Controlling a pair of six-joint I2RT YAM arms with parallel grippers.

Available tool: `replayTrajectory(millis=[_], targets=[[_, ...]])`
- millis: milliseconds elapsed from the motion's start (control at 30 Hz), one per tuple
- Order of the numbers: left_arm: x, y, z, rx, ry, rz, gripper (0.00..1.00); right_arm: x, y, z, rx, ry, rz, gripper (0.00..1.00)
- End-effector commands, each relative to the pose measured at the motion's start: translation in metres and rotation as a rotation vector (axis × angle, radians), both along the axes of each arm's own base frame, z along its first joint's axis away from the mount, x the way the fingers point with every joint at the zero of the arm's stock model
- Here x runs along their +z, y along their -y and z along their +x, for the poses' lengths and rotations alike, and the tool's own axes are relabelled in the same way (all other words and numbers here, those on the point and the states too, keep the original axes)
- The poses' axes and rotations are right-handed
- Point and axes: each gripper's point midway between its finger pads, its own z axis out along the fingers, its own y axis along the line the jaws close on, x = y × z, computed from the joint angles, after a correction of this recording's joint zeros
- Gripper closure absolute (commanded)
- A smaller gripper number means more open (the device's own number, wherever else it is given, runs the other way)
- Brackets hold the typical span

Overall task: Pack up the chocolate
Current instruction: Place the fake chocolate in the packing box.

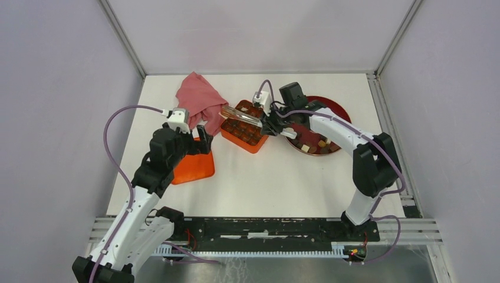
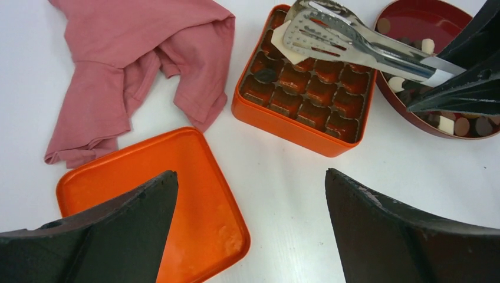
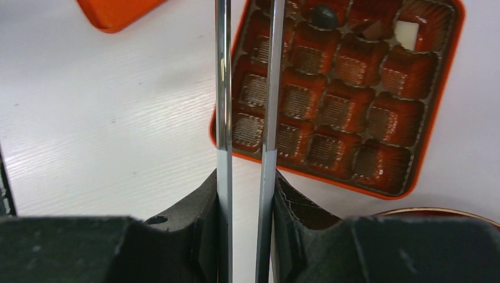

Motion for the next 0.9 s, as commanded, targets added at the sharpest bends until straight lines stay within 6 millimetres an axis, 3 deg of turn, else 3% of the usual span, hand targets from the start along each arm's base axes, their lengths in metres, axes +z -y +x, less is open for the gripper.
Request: replayTrajectory(millis=[0, 100, 233, 367, 467, 533, 700, 867], targets=[[0.0, -0.016, 0.007, 0.056, 0.026, 0.074, 0.01, 0.022, -0.002, 0.036, -0.073, 0.104, -0.059, 1.0], [-0.002, -0.004, 0.01, 0.052, -0.023, -0.012, 0.03, 0.03, -0.001, 0.038, -0.086, 0.104, -0.057, 1.0], [-0.004, 0.029, 0.01, 0.063, -0.129, -0.333, 0.06, 0.05, 0.012, 0.032, -0.1, 0.147, -0.034, 1.0], [-0.012, 0.038, 0.009, 0.172, -0.245, -0.574, 0.08, 0.055, 0.019, 0.024, -0.08, 0.129, -0.017, 1.0], [-0.016, 0.022, 0.01, 0.274, -0.232, -0.569, 0.08, 0.039, 0.018, 0.014, -0.043, 0.063, -0.039, 1.0], [-0.009, 0.013, 0.014, 0.295, -0.182, -0.528, 0.08, 0.031, 0.018, 0.012, -0.033, 0.042, -0.045, 1.0], [0.031, 0.019, 0.035, 0.158, -0.035, -0.373, 0.07, 0.043, 0.009, 0.015, 0.015, 0.056, -0.024, 1.0], [0.029, 0.007, 0.057, 0.223, 0.005, -0.293, 0.07, 0.048, 0.002, 0.021, 0.095, 0.079, -0.027, 1.0]])
